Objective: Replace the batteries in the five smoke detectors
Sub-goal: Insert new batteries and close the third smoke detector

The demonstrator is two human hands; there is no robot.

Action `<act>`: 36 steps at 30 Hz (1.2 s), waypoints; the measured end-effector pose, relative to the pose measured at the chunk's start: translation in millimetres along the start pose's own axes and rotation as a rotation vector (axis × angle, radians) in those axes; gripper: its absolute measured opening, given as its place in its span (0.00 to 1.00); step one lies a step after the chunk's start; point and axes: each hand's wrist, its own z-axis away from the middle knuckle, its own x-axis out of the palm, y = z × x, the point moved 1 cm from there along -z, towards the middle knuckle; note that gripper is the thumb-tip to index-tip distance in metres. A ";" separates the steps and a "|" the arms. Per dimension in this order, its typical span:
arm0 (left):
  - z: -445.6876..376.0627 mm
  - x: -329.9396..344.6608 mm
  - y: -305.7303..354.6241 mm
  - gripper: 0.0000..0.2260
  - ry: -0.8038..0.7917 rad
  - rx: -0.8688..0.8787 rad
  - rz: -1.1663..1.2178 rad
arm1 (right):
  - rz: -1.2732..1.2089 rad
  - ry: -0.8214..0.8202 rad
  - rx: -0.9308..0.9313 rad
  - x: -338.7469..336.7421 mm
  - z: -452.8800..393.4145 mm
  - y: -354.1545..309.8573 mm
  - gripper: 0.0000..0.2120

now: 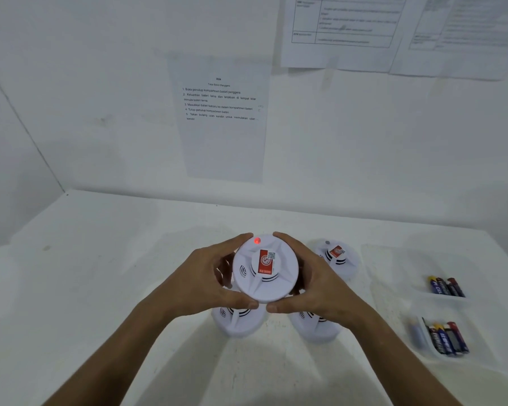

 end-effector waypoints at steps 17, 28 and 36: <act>-3.7 -4.8 -10.9 0.40 0.009 -0.055 0.009 | -0.028 -0.025 0.001 2.0 -10.2 0.3 0.46; -10.1 -18.7 -23.7 0.42 0.053 -0.073 -0.023 | 0.007 -0.046 -0.016 4.1 -31.4 -5.5 0.41; -23.9 -34.7 -40.3 0.42 0.087 -0.101 -0.083 | 0.121 -0.002 -0.008 6.9 -72.3 10.2 0.47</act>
